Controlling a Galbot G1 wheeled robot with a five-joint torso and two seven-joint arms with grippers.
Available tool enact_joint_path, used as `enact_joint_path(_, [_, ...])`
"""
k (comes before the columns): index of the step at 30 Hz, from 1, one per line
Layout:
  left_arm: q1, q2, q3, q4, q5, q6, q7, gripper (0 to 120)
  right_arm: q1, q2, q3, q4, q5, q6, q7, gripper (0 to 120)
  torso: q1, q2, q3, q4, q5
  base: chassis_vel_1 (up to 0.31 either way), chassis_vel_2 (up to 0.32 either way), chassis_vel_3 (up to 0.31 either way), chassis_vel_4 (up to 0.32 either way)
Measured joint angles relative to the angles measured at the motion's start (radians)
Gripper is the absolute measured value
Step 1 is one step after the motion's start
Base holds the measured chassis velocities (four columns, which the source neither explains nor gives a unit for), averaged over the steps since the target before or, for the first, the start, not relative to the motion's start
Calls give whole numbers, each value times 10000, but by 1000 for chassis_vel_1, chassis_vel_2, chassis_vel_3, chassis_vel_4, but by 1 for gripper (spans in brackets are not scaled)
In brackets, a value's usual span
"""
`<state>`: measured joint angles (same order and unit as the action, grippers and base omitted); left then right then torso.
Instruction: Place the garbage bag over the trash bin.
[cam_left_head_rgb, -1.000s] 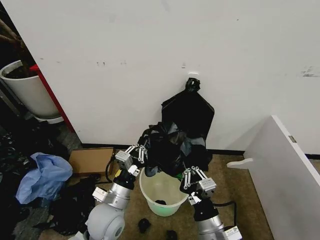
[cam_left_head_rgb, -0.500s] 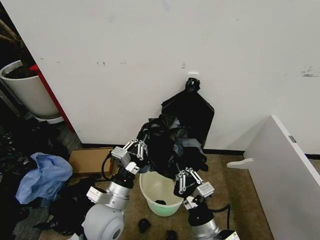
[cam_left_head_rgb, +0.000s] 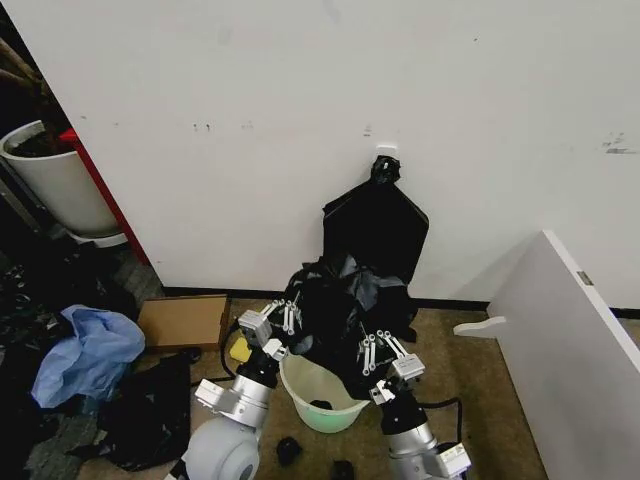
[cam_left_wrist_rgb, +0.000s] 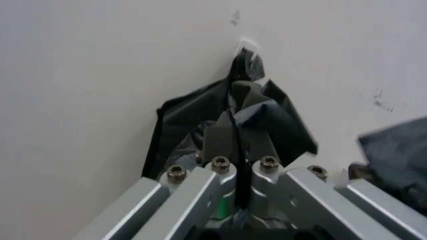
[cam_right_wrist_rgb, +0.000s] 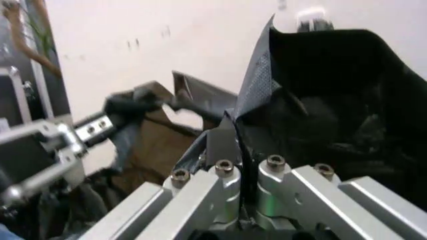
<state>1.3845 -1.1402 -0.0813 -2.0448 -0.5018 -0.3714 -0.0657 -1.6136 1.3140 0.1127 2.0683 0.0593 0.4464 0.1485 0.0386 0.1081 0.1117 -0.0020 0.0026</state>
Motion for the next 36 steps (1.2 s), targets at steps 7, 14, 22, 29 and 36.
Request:
enact_joint_path(7, [171, -79, 97, 343, -217, 63, -58, 0, 129, 7, 11, -468, -242, 17, 343, 0, 0, 0, 0, 0, 0, 0, 0, 0, 0])
enact_joint_path(14, [474, -211, 223, 552, -616, 188, -215, 0, 259, -223, 182, -593, -445, -224, 709, 0, 0, 0, 0, 0, 0, 0, 0, 0, 0])
enact_joint_path(22, [756, -499, 352, 587, -1950, 285, -143, 0, 496, -497, 600, -1121, -169, 854, -505, 0, 0, 0, 0, 1, 0, 0, 0, 0, 0])
enact_joint_path(29, [832, -655, 445, 699, -2957, 276, 355, 0, 764, -511, 740, -1908, 256, 1454, -1025, 0, 0, 0, 0, 0, 1, 0, 0, 0, 0])
enact_joint_path(36, [832, -228, 263, 464, -2771, 111, 1059, 0, 658, -507, 854, -1434, 351, 1453, -855, 0, 0, 0, 0, 1, -1, 0, 0, 0, 0])
